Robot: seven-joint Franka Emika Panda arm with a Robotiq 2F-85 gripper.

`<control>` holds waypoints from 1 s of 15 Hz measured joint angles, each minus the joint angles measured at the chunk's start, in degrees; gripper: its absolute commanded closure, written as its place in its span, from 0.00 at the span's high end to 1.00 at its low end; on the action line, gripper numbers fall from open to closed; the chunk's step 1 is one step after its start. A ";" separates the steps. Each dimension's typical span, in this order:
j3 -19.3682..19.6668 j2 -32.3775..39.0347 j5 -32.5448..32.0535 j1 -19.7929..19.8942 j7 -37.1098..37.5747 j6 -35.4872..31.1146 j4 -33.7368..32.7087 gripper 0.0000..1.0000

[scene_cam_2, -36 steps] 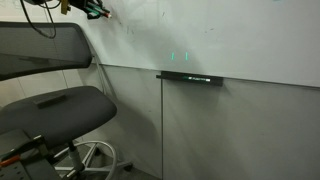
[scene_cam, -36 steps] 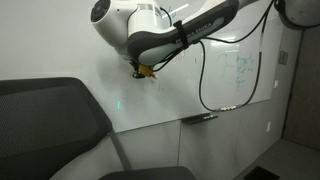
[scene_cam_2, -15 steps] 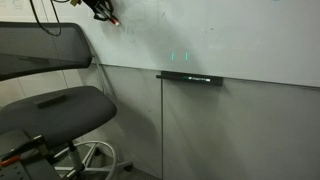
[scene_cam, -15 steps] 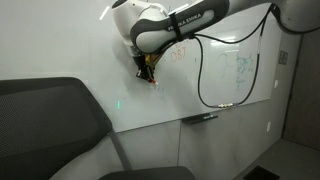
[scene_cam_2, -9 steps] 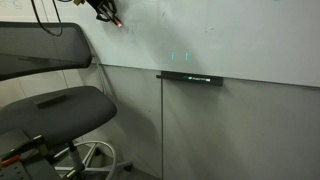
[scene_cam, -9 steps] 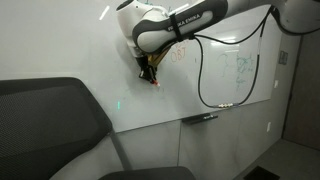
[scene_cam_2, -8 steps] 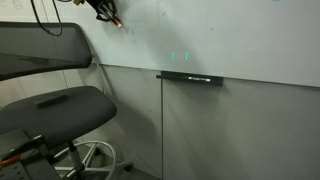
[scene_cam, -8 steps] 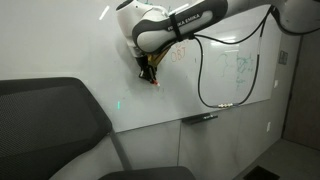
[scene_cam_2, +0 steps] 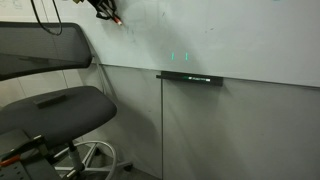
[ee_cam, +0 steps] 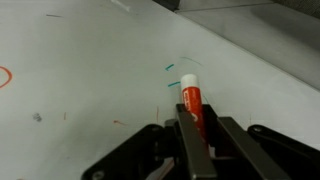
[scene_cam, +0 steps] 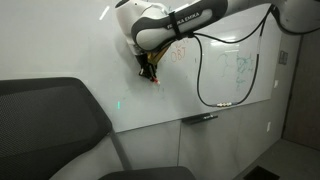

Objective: Use the marker to write on the whiteboard

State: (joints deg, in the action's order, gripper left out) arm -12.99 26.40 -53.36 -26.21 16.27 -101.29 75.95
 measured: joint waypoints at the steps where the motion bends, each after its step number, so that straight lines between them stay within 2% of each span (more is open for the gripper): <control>1: 0.14 0.00 -0.39 -0.25 0.00 0.36 -0.35 0.05; 11: 0.58 -0.19 -9.36 -4.06 1.69 4.97 -2.39 0.05; 15: 1.33 -0.80 -13.20 -4.24 4.20 6.94 -1.85 0.05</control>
State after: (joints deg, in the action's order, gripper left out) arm -11.66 25.61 -66.56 -30.46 20.47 -94.35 74.10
